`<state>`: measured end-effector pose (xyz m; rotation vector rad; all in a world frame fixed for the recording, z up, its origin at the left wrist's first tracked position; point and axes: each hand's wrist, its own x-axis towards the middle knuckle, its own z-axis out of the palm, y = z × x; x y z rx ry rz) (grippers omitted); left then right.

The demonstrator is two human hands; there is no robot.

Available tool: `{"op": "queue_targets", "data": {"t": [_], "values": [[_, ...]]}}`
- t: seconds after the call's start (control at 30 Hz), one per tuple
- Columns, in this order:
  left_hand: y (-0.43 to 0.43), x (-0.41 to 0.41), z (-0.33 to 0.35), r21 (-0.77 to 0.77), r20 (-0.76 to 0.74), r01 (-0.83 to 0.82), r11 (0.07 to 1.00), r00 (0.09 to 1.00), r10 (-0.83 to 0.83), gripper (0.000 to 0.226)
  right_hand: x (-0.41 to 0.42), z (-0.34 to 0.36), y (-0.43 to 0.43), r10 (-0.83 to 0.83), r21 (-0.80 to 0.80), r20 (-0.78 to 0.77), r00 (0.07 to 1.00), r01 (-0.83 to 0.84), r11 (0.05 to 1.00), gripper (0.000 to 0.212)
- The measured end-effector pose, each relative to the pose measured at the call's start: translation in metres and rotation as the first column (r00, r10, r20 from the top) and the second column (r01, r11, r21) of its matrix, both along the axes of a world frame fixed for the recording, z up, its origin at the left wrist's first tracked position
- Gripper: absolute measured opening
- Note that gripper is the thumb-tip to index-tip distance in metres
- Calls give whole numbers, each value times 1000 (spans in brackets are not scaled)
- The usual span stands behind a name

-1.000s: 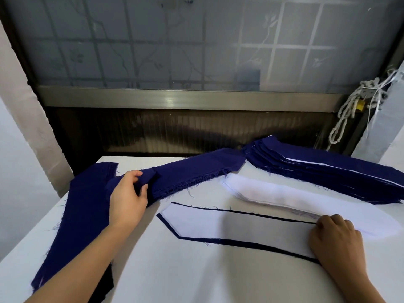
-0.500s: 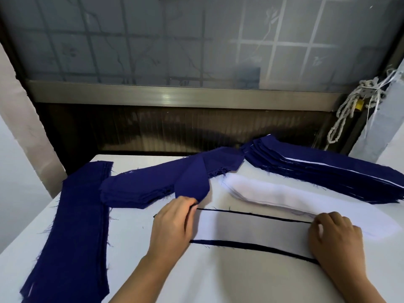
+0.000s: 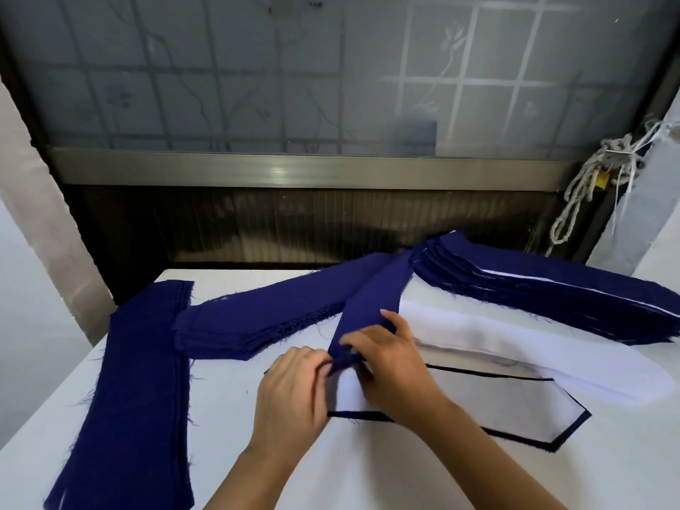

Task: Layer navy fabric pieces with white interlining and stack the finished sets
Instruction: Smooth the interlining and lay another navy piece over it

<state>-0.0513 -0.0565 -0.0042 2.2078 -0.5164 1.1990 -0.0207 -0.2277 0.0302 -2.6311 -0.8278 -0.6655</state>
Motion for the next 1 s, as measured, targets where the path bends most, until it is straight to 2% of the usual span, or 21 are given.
{"op": "queue_targets", "data": {"t": [0.07,0.13,0.23,0.33,0.4,0.57,0.63,0.77,0.87,1.0], "values": [[4,0,-1,-201,-71,-70,977,996,57,10,5,-2,-20,-65,-64,46,997,67,996,30],[5,1,-2,-388,-141,-136,912,986,87,10,6,-3,-48,-139,-121,107,985,151,981,35],[7,3,1,-557,-217,-191,808,973,80,11,2,-3,-93,-252,-155,191,949,283,947,43],[9,3,1,-593,-245,-210,777,967,74,11,-7,-5,-138,-361,-167,237,902,404,899,44],[9,3,0,-595,-252,-215,774,965,73,8,-12,-8,-162,-419,-147,264,869,465,873,36],[10,6,-1,-641,-276,-229,733,959,58,7,-28,-24,-197,-539,102,249,804,532,841,8],[11,6,-1,-674,-289,-236,699,956,45,8,-35,-30,-200,-571,201,210,794,536,820,4],[13,7,-2,-729,-308,-232,644,952,-5,6,-44,-36,-196,-679,353,111,725,610,709,11],[15,7,1,-731,-305,-235,641,952,2,14,-47,-34,-197,-704,418,53,708,625,660,8],[19,7,1,-706,-309,-240,666,951,15,17,-51,-38,-191,-668,640,-166,725,595,486,22]]}}
